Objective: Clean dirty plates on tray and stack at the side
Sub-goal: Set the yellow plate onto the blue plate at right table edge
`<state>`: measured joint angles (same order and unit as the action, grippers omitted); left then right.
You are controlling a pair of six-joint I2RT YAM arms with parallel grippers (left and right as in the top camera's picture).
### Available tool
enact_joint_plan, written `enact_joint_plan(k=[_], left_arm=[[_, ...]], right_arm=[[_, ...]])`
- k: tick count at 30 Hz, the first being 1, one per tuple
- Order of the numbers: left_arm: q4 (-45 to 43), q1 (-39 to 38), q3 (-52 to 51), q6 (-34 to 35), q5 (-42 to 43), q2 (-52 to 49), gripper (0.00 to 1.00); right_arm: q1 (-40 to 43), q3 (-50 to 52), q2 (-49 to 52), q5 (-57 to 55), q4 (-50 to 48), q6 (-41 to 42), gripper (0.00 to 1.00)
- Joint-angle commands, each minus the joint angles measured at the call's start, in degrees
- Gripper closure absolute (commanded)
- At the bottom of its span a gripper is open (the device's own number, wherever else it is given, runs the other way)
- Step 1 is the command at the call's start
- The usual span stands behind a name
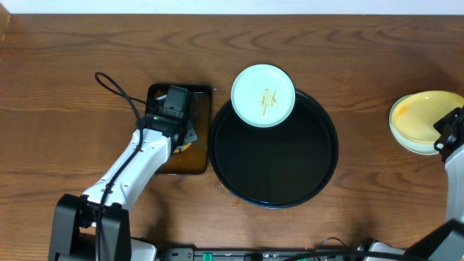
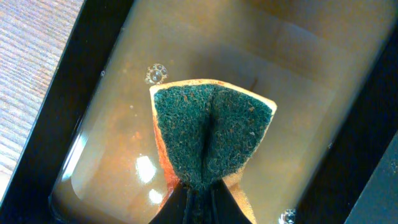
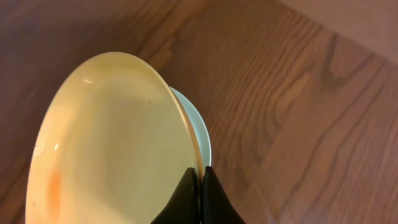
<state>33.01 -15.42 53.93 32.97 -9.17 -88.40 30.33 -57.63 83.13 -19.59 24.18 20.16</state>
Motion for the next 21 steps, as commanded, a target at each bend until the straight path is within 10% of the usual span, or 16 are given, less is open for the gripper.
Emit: enact_joint_plan(k=[1,16,21], left_arm=[[0.39,0.24,-0.24,-0.37,-0.33,0.31,0.92],[0.81,0.24,-0.24,-0.37,-0.33,0.31,0.92],[0.81,0.24,-0.24,-0.37,-0.33,0.31,0.92]], right_arm=[[1.27,-1.25,2.62,2.01,-1.44,2.47,0.99],[6.45,-1.25,10.47,10.47,-3.76,2.51,0.97],[6.8,-1.25,10.51,10.78,-2.91,2.49,0.52]])
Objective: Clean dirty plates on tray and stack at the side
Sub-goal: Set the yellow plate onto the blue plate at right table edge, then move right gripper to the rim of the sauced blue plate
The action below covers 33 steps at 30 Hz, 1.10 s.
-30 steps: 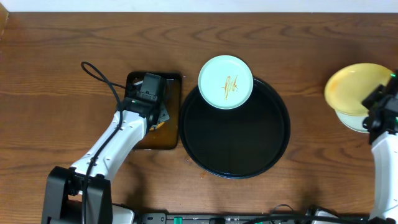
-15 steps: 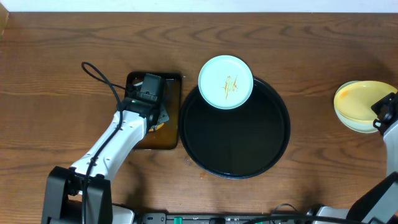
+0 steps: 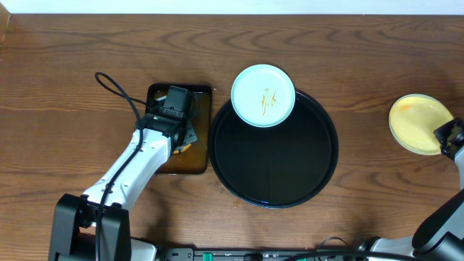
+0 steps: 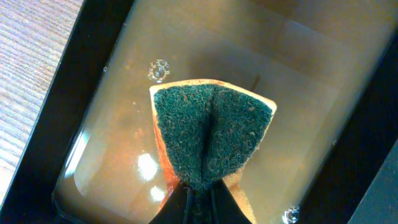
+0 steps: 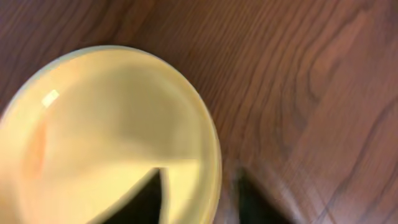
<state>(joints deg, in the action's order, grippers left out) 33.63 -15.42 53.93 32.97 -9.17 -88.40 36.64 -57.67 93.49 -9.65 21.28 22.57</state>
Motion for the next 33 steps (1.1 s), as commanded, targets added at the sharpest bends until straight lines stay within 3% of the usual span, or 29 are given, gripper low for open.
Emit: enact_joint_plan(k=[1,8,12,19,23,29,33], left_arm=[[0.2,0.24,-0.24,-0.37,-0.33,0.31,0.92],[0.2,0.24,-0.24,-0.37,-0.33,0.31,0.92],[0.2,0.24,-0.24,-0.37,-0.33,0.31,0.92],[0.17,0.24,-0.24,-0.39,-0.33,0.31,0.92],[0.2,0.24,-0.24,-0.37,-0.33,0.31,0.92],[0.2,0.24,-0.24,-0.39,-0.33,0.31,0.92],[0.22,0.24,-0.24,-0.39,-0.33,0.31,0.92]], right_arm=[[0.46,-1.2,0.02,1.29,0.04,0.07,0.48],[-1.62,-1.75,-1.2,22.08,-1.05,-6.75,0.46],[-7.26,-3.63,-1.25,32.48,2.73,-14.56,0.52],[-23.63,-15.19,-1.25,31.04,19.1,-26.53,0.41],[-32.26,-18.25,-1.25,30.86,22.49,-28.68,0.33],[-43.15,-18.14,1.99,30.86,21.75,-28.59,0.33],[-47.39,-18.14,6.38,28.13,20.04,-24.59,0.41]])
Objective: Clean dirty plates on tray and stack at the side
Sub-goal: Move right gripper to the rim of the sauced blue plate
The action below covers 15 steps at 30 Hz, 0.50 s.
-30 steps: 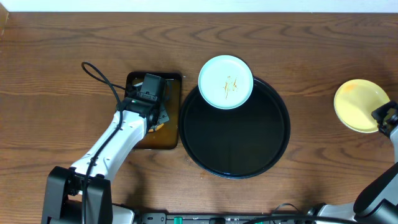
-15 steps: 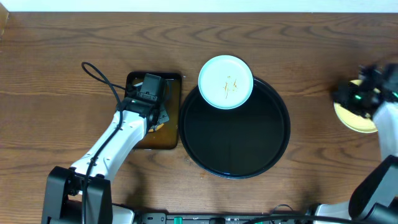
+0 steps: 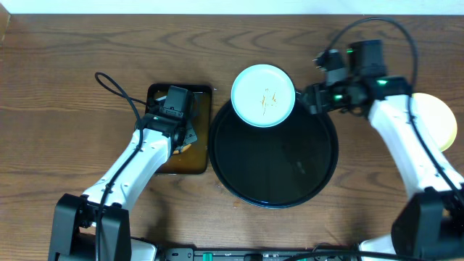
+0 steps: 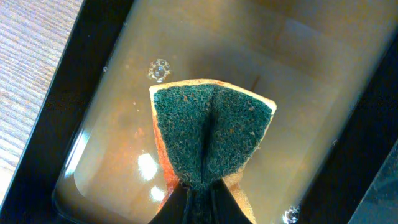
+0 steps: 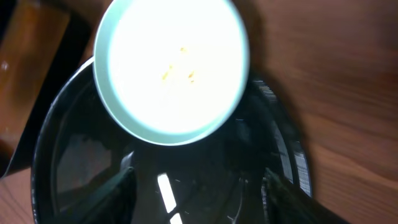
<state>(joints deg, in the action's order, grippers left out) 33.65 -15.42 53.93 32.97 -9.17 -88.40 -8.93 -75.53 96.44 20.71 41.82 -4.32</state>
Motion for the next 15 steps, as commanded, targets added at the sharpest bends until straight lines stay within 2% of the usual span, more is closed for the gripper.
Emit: enact_joint_plan(k=[1,4,8,15], left_arm=[[0.2,0.24,-0.24,-0.37,-0.33,0.31,0.92],[0.2,0.24,-0.24,-0.39,-0.33,0.31,0.92],[0.17,0.24,-0.24,-0.39,-0.33,0.31,0.92],[0.17,0.24,-0.24,-0.37,-0.33,0.31,0.92]], right_arm=[[-2.34,-0.28,4.52,-3.04,-0.92,3.74,0.42],[-2.97,-0.28,7.56,-2.78,-1.81,6.29,0.47],[-3.39,-0.28,9.66,-1.01,-1.73,6.86,0.48],[-3.37,-0.2,9.68,-7.21,-3.1,11.15,0.5]])
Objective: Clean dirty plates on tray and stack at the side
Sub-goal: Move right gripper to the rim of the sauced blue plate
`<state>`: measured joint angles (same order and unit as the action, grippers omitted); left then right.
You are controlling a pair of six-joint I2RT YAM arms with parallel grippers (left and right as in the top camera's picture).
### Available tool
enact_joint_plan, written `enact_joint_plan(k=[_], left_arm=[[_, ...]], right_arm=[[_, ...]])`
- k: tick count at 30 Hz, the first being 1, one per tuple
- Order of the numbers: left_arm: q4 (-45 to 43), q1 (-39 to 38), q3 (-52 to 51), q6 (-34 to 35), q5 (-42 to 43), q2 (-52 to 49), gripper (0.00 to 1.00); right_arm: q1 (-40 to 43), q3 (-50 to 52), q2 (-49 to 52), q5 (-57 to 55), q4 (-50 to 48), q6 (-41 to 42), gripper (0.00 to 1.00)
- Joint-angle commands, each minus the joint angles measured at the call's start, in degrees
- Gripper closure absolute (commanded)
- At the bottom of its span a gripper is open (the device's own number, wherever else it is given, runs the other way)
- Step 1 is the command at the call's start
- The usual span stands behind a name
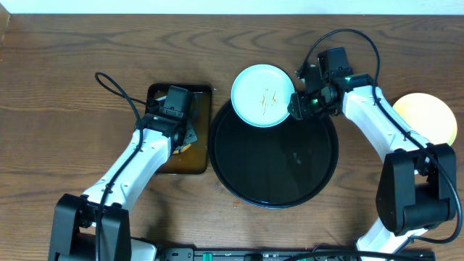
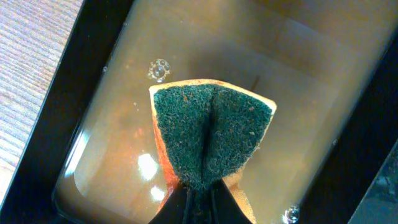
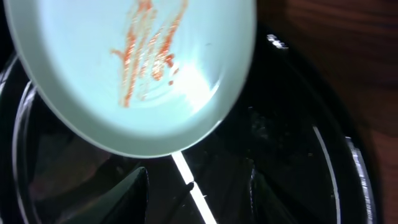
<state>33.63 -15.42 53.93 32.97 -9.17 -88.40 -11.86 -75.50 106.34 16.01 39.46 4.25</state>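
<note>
A pale blue plate smeared with orange-red sauce rests on the far rim of the round black tray; the right wrist view shows the plate close up. My right gripper is open just right of that plate, its fingers spread over the tray with nothing between them. A yellow plate lies on the table at the far right. My left gripper is shut on a green-and-orange sponge hanging over the water in a black rectangular tub.
The brown water in the tub holds a few bubbles. Bare wooden table surrounds the tray and tub. A black cable loops at the left of the tub.
My right gripper has come closer to the blue plate's right edge, low over the tray. The left gripper and sponge have not moved.
My right gripper first held the yellow plate tilted over a blue one at the far right. It then stood open with the plate lying flat. After that it was over the tray near the dirty blue plate, and now sits beside it. The left held the sponge throughout.
</note>
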Motion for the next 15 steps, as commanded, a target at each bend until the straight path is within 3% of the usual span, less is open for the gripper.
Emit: enact_joint_plan(k=[1,7,11,15], left_arm=[[0.22,0.24,-0.24,-0.37,-0.33,0.31,0.92],[0.26,0.24,-0.24,-0.37,-0.33,0.31,0.92],[0.46,0.24,-0.24,-0.37,-0.31,0.31,0.92],[0.44,0.24,-0.24,-0.37,-0.33,0.31,0.92]], right_arm=[[-0.44,-0.22,-0.22,-2.51,-1.77,2.58,0.5],[-0.46,-0.22,-0.2,-4.61,-13.68,1.57,0.55],[-0.46,-0.22,0.04,-4.61,-20.31,-3.32,0.5],[-0.57,-1.01,0.17,-0.35,-20.72,-8.92,0.47]])
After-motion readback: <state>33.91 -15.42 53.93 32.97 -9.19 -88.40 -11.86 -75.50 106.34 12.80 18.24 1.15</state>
